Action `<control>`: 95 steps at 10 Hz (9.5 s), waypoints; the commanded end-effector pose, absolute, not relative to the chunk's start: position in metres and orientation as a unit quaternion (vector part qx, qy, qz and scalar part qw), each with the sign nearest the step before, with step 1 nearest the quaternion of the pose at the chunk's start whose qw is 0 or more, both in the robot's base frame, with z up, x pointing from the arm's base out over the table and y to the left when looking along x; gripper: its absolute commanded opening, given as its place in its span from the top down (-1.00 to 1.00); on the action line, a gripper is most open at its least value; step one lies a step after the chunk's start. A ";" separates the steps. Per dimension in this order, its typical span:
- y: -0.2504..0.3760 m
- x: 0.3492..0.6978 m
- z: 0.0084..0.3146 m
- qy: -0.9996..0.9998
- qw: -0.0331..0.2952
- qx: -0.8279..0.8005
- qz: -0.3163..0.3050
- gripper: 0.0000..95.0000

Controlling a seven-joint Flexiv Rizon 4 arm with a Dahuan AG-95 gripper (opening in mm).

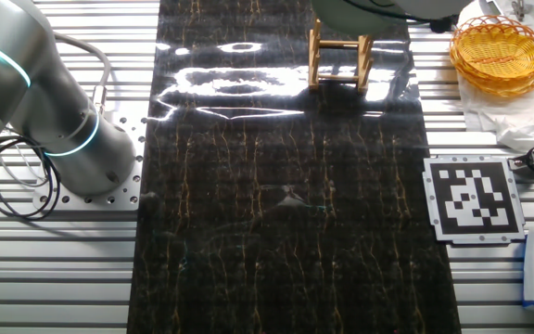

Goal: Put the dish on the dish rack

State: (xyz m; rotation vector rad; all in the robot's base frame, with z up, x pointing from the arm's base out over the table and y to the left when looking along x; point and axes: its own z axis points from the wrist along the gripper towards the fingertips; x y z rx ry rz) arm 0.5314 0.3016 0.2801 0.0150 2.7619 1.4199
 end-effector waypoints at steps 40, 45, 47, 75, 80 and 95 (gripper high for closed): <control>0.274 0.527 0.264 0.851 0.026 -0.081 0.518 1.00; 0.274 0.526 0.262 0.843 0.034 -0.092 0.529 1.00; 0.274 0.526 0.260 0.840 0.037 -0.096 0.533 1.00; 0.269 0.521 0.248 0.808 0.081 -0.152 0.563 1.00; 0.269 0.520 0.248 0.802 0.095 -0.170 0.565 1.00; 0.269 0.520 0.247 0.802 0.104 -0.189 0.556 1.00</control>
